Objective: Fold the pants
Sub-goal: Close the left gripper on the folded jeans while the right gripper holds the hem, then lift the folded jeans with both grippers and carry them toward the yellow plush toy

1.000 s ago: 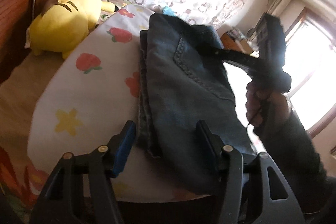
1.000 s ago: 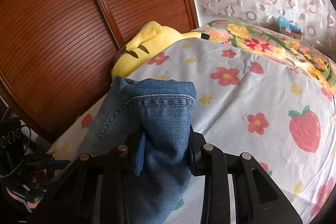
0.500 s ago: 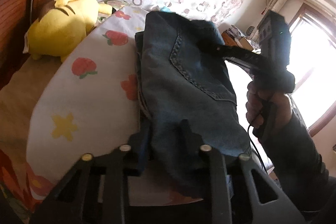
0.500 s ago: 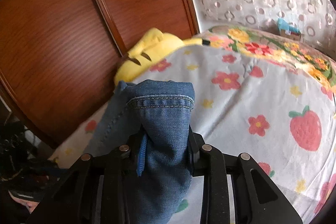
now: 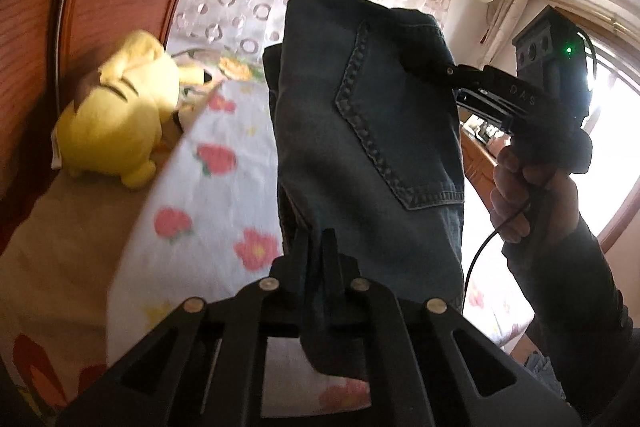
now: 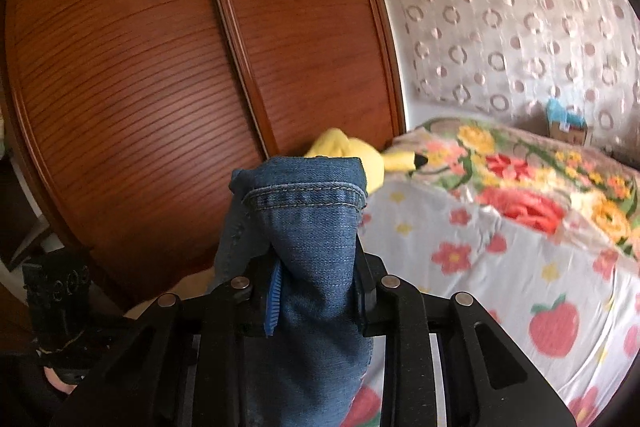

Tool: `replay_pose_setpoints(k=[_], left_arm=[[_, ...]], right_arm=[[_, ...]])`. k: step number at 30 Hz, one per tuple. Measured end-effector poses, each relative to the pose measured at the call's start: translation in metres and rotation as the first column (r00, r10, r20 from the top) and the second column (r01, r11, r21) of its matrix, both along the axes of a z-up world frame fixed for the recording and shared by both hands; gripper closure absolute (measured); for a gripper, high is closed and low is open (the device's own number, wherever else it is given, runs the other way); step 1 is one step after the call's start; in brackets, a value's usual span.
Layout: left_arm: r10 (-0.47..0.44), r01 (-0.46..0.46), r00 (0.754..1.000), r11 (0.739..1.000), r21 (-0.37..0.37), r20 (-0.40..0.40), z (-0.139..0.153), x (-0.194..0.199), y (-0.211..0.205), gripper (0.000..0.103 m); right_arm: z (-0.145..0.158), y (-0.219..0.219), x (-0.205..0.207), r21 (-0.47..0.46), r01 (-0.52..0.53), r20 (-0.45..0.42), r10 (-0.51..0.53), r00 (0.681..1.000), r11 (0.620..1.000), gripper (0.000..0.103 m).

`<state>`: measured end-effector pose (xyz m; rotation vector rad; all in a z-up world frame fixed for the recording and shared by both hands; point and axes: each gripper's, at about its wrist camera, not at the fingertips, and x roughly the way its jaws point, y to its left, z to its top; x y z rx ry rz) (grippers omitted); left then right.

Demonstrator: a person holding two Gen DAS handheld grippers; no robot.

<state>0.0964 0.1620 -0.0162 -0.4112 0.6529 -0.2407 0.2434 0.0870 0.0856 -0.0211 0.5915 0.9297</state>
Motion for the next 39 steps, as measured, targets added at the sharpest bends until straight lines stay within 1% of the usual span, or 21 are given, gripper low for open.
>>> replay_pose_setpoints(k=[6, 9, 12, 15, 17, 19, 22, 23, 24, 28, 30, 32, 35, 37, 39], left_arm=[[0.016, -0.017, 0.999, 1.000, 0.015, 0.030, 0.017, 0.024, 0.025, 0.102], [0.025, -0.026, 0.999, 0.999, 0.023, 0.037, 0.023, 0.044, 0.041, 0.102], [0.032, -0.034, 0.998, 0.999, 0.038, 0.045, 0.031, 0.067, 0.056, 0.103], [0.027, -0.031, 0.998, 0.998, 0.060, 0.064, 0.040, 0.090, 0.068, 0.103], [0.027, -0.032, 0.997, 0.996, 0.080, 0.066, 0.042, 0.104, 0.074, 0.103], [0.027, -0.032, 0.998, 0.995, 0.090, 0.053, 0.039, 0.128, 0.084, 0.103], [0.036, -0.039, 0.999, 0.993, 0.109, 0.035, 0.031, 0.154, 0.093, 0.103], [0.037, -0.039, 0.999, 0.993, 0.112, 0.026, 0.028, 0.163, 0.096, 0.103], [0.039, -0.041, 0.999, 0.992, 0.116, 0.016, 0.023, 0.174, 0.099, 0.103], [0.040, -0.035, 0.998, 0.993, 0.113, -0.041, 0.001, 0.204, 0.104, 0.103], [0.037, -0.030, 0.998, 0.992, 0.124, -0.053, -0.006, 0.210, 0.101, 0.103], [0.036, -0.027, 0.997, 0.991, 0.132, -0.065, -0.012, 0.213, 0.099, 0.103], [0.040, -0.028, 0.996, 0.990, 0.140, -0.082, -0.018, 0.214, 0.096, 0.103], [0.045, -0.031, 0.995, 0.988, 0.150, -0.091, -0.022, 0.214, 0.094, 0.100], [0.058, -0.040, 0.992, 0.985, 0.166, -0.109, -0.025, 0.215, 0.093, 0.090]], right_arm=[[0.020, 0.023, 0.018, 0.004, -0.009, 0.029, 0.009, 1.000, 1.000, 0.078], [0.026, 0.037, 0.031, 0.016, -0.017, 0.034, 0.016, 0.999, 1.000, 0.078], [0.028, 0.052, 0.048, 0.023, -0.016, 0.033, 0.016, 0.999, 1.000, 0.078], [0.024, 0.064, 0.071, 0.044, -0.024, 0.011, 0.024, 1.000, 0.999, 0.078], [0.018, 0.076, 0.087, 0.043, -0.030, 0.013, 0.029, 0.999, 0.999, 0.078], [0.011, 0.086, 0.102, 0.040, -0.032, 0.014, 0.032, 0.999, 0.999, 0.078], [-0.006, 0.093, 0.137, 0.032, -0.011, -0.019, 0.012, 1.000, 0.999, 0.078], [-0.014, 0.093, 0.149, 0.026, 0.000, -0.034, 0.001, 0.999, 1.000, 0.078], [-0.025, 0.092, 0.165, 0.028, 0.013, -0.072, -0.011, 0.997, 1.000, 0.078], [-0.060, 0.085, 0.201, 0.001, 0.064, -0.156, -0.063, 0.986, 0.998, 0.078], [-0.071, 0.079, 0.210, -0.008, 0.085, -0.179, -0.085, 0.980, 0.996, 0.078], [-0.076, 0.075, 0.215, -0.012, 0.096, -0.189, -0.097, 0.977, 0.995, 0.078], [-0.081, 0.072, 0.221, -0.049, 0.130, -0.203, -0.137, 0.970, 0.990, 0.078], [-0.087, 0.070, 0.227, -0.084, 0.162, -0.220, -0.177, 0.959, 0.983, 0.077], [-0.096, 0.064, 0.234, -0.093, 0.189, -0.245, -0.207, 0.947, 0.978, 0.077]])
